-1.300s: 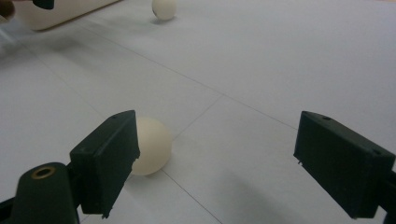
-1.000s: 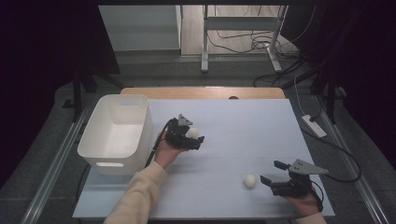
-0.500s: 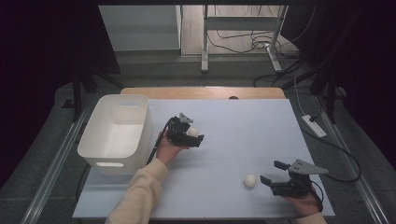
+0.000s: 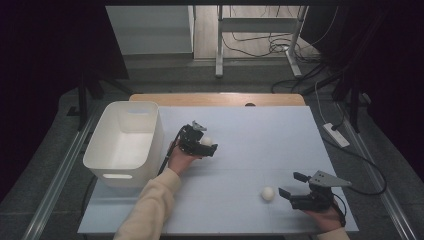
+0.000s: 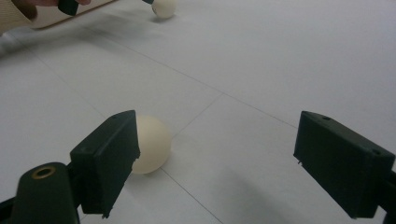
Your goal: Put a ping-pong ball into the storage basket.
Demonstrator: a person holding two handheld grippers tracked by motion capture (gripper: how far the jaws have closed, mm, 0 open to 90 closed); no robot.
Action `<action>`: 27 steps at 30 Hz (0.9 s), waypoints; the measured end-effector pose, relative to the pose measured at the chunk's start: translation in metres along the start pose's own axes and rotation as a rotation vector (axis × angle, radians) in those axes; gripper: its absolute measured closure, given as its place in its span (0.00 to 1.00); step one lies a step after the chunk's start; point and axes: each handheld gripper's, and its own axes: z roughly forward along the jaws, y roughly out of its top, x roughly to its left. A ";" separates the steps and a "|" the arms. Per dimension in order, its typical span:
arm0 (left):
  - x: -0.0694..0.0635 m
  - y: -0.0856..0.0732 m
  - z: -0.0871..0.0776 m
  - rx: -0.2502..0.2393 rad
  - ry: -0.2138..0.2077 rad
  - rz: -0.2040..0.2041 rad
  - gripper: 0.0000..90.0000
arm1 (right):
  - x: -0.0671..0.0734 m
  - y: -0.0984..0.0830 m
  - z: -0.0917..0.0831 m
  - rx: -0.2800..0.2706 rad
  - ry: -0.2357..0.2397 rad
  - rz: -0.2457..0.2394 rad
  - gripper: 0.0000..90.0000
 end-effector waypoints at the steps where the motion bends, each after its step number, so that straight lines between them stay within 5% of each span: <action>1: 0.000 0.000 0.001 0.001 0.001 0.000 0.09 | 0.000 0.000 0.000 0.000 0.000 0.000 0.16; 27: 0.009 0.000 0.021 0.041 -0.002 -0.019 0.15 | -0.001 0.000 0.000 0.002 -0.005 0.002 0.16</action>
